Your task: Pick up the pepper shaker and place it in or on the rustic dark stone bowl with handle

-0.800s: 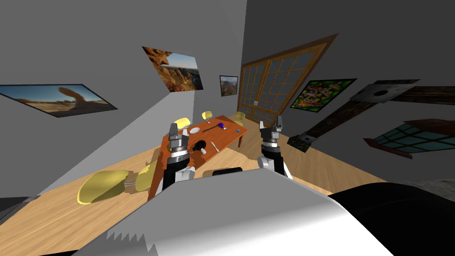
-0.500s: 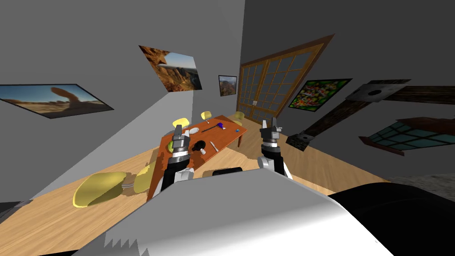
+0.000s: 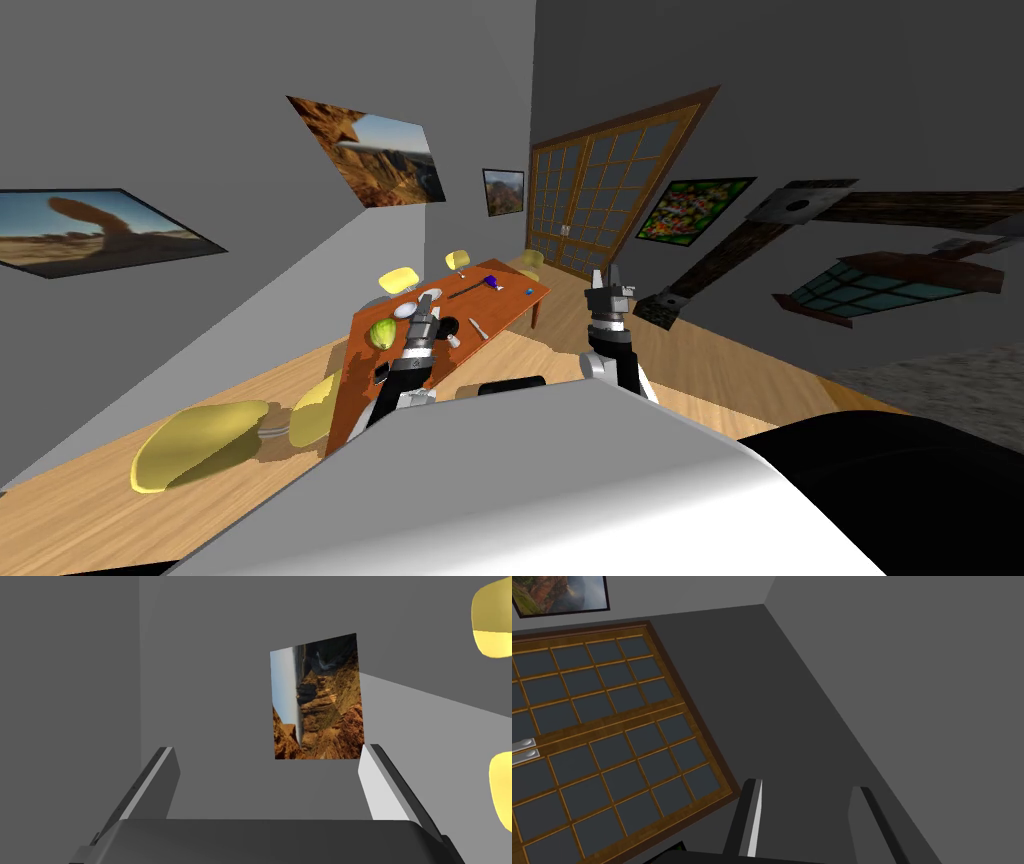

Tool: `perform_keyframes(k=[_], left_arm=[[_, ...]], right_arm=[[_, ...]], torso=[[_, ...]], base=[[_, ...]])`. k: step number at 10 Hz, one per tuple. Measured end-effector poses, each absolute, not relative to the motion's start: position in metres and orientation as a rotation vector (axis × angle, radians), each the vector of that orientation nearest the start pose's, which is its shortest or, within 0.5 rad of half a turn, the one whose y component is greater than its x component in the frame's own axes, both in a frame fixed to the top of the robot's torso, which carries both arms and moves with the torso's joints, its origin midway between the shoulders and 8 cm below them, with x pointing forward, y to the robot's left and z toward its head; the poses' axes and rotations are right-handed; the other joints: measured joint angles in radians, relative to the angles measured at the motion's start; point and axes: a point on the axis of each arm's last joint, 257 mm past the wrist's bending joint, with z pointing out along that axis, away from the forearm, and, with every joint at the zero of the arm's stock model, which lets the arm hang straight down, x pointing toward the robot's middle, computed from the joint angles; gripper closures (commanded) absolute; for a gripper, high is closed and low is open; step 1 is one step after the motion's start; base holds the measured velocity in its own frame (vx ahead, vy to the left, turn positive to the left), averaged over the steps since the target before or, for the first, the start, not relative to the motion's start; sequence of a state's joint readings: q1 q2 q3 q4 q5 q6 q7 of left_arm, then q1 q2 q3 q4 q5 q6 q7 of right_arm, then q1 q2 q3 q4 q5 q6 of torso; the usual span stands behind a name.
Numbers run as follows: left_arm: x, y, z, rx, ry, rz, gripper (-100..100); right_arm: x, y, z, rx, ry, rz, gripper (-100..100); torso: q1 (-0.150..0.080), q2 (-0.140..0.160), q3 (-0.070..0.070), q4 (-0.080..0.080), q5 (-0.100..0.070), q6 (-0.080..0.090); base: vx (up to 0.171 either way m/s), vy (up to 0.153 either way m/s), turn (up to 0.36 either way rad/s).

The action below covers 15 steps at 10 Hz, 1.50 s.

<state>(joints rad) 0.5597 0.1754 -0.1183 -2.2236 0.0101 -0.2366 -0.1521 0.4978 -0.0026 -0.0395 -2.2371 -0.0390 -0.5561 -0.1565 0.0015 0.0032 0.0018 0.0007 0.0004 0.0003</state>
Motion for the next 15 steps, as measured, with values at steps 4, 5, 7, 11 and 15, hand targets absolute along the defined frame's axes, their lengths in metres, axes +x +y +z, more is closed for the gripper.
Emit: perform_keyframes(k=[4, 5, 7, 11, 15], left_arm=[[0.379, 0.245, -0.170, -0.875, 1.313, -1.096, -100], [0.380, 0.245, -0.190, -0.904, 1.371, -1.079, -100], [0.362, 0.244, -0.234, -0.970, 1.500, -1.031, -100], [0.346, 0.241, -0.282, -1.026, 1.633, -0.974, -100], [0.313, 0.257, -0.350, -1.088, 1.820, -0.867, -100]], right_arm=[[0.339, -0.297, 0.018, 0.719, 0.531, 1.436, 0], [0.339, -0.297, 0.018, 0.719, 0.531, 1.436, 0], [0.339, -0.297, 0.018, 0.719, 0.531, 1.436, 0], [0.339, -0.297, 0.018, 0.719, 0.531, 1.436, 0], [0.339, -0.297, 0.018, 0.719, 0.531, 1.436, 0]], torso=[[0.001, 0.001, 0.001, 0.000, 0.000, 0.000], [0.001, 0.000, 0.000, 0.000, 0.000, 0.000], [0.001, 0.000, 0.000, 0.000, 0.000, 0.000], [-0.001, -0.002, -0.001, 0.000, 0.000, 0.000], [-0.001, -0.003, -0.002, -0.001, 0.000, -0.001]], base=[[-0.060, 0.027, -0.152], [-0.049, 0.032, -0.137], [-0.041, 0.020, -0.122], [-0.015, 0.002, -0.083], [-0.007, -0.014, -0.139]])
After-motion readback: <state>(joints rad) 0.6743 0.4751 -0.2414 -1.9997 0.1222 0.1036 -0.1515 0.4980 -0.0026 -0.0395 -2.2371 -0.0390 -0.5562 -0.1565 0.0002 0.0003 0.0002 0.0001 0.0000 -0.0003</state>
